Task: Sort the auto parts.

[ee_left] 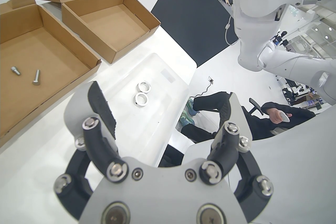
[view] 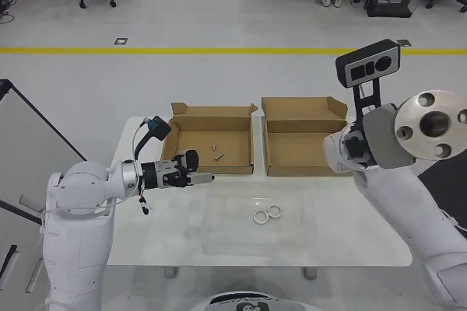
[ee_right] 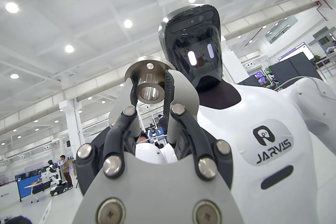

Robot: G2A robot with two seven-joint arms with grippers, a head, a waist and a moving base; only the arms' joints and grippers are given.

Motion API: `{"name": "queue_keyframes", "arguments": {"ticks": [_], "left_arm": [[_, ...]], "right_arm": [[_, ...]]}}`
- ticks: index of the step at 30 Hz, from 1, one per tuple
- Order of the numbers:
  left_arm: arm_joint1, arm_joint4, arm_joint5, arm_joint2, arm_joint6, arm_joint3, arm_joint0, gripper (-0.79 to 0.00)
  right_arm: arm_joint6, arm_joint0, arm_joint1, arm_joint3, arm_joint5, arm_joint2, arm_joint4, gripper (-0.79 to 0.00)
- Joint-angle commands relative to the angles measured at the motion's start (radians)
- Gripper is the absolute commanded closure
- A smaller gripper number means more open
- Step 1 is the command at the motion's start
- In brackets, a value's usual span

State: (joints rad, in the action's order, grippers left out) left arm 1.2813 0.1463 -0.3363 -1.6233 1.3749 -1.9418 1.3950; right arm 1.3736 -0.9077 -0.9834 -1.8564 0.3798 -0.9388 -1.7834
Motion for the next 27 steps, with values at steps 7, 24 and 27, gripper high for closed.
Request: {"name": "queue_keyframes", "arguments": {"ticks": [7,24,27], "left_arm": [[0.000,0.000,0.000,0.000,0.000,0.000,0.000,-0.785],[0.000,0.000,0.000,0.000,0.000,0.000,0.000,-0.785],[0.000,0.000,0.000,0.000,0.000,0.000,0.000,-0.785]], "right_arm": [[-0.095,0.038,-0.017,0.034,0.011,-0.035,0.272,0.000],[-0.142,-0.032,-0.054,0.001,-0.047,-0.074,0.253,0.000],[-0.123,-0.045,-0.068,0.004,-0.057,-0.072,0.178,0.000]]}}
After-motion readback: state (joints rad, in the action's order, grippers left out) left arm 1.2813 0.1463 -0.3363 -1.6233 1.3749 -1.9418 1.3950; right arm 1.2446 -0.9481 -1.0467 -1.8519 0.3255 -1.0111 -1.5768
